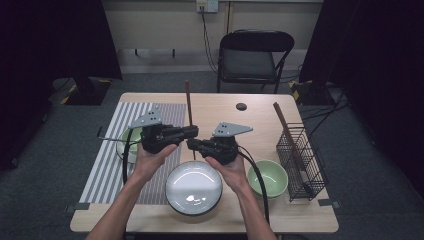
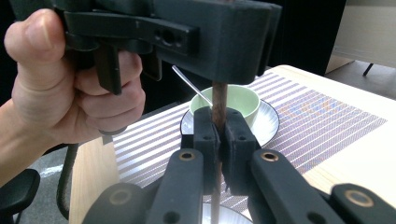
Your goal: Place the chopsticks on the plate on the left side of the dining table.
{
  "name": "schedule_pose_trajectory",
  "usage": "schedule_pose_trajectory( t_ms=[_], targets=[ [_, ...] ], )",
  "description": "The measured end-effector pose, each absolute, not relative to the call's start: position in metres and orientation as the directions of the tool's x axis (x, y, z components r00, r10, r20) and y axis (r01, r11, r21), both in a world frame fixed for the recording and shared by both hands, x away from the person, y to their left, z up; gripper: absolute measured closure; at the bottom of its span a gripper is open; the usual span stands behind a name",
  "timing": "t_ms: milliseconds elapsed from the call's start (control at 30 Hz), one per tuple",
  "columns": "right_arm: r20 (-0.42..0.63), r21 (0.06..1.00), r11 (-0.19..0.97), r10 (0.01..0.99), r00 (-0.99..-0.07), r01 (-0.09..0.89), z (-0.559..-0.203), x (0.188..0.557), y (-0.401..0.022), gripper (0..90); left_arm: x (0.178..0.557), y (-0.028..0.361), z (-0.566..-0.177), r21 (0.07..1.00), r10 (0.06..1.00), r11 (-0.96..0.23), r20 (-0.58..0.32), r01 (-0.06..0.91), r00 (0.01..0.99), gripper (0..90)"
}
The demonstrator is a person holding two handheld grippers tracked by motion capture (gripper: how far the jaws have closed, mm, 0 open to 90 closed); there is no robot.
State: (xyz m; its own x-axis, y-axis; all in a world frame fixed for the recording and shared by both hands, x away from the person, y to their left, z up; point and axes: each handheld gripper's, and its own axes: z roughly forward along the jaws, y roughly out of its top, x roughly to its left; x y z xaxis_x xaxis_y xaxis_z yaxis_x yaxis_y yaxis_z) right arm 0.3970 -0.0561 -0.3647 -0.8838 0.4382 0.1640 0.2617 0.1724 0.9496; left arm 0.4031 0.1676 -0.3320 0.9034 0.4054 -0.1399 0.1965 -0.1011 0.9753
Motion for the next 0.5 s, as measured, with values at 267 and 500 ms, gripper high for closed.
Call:
schedule_pose_trajectory(
  t_ms=[267,500],
  targets=[
    [0.163,0.948,0.177,0.442,-0.882,0.264,-0.364,0.396,-0.058,86.1,0.403,0.167,-0.326,0.979,0.403,-0.108,-0.118,0.175,0.908,82.2],
    [0.161,0.948,0.180,0.441,-0.883,0.263,-0.364,0.394,-0.059,86.2,0.404,0.170,-0.318,0.982,0.410,-0.108,-0.100,0.157,0.907,80.2]
  ],
)
